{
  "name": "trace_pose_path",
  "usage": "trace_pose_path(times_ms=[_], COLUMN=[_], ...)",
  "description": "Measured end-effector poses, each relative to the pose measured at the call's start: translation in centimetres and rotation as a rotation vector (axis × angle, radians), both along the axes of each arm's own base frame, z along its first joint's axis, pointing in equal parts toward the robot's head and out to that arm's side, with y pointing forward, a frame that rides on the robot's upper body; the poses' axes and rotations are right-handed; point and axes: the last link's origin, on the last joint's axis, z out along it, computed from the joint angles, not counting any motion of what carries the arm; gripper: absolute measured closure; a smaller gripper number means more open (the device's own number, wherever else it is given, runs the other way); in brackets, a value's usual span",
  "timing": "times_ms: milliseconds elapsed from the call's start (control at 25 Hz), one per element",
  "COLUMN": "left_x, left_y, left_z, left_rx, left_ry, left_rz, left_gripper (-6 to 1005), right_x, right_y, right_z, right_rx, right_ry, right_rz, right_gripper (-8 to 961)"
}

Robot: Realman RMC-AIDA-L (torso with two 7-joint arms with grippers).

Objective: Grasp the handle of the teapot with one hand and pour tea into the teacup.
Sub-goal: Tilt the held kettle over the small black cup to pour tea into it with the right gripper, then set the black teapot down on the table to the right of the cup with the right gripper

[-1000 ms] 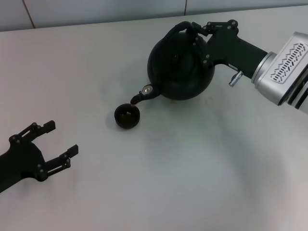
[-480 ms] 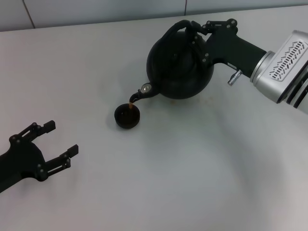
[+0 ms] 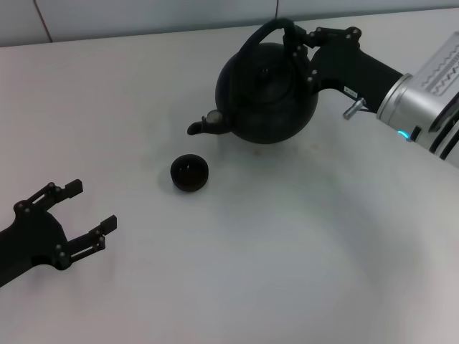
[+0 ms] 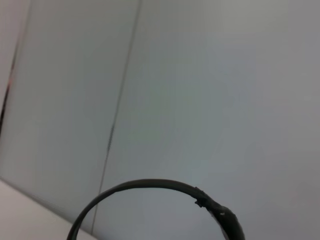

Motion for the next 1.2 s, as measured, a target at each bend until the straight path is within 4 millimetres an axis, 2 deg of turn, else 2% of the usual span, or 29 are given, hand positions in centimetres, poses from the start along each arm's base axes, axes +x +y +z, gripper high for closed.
trace_pose_path(times_ms=[360, 720, 1200], left_x=[0.0, 0.0, 0.0], left_y=[0.0, 0.0, 0.0], left_z=[0.0, 0.0, -0.1], left_rx=[0.0, -0.001, -0.007], left_ry=[0.0, 0.002, 0.003], left_rz=[0.0, -0.001, -0.004], left_gripper=[147, 147, 147], right_x=[1.0, 3.2, 5.6], right_y=[-0.5, -2.2, -4.1], right_z=[0.5, 1.0, 1.8], right_rx=[-0.027, -0.024, 0.021], right_ry=[0.143, 0.285, 0.343], right_rz=[-0.1, -0.213, -0.298], right_gripper=[863, 863, 862])
